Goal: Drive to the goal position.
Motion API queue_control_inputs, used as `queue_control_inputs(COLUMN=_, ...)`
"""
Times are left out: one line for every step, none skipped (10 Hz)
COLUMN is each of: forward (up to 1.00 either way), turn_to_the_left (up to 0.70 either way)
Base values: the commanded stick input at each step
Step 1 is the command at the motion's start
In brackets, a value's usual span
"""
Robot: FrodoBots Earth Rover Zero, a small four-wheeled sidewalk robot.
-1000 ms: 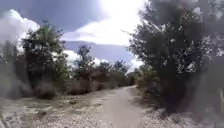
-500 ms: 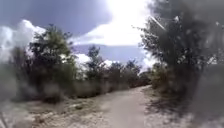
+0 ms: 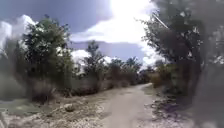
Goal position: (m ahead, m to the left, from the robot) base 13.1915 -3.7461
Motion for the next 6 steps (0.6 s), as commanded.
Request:
queue_control_inputs(forward=0.7, turn_to_the_left=0.0)
queue_control_inputs(forward=0.7, turn_to_the_left=0.0)
queue_control_inputs(forward=0.7, turn_to_the_left=-0.28)
queue_control_inputs(forward=0.7, turn_to_the_left=-0.35)
queue_control_inputs(forward=0.7, turn_to_the_left=-0.08)
queue_control_inputs(forward=0.7, turn_to_the_left=0.0)
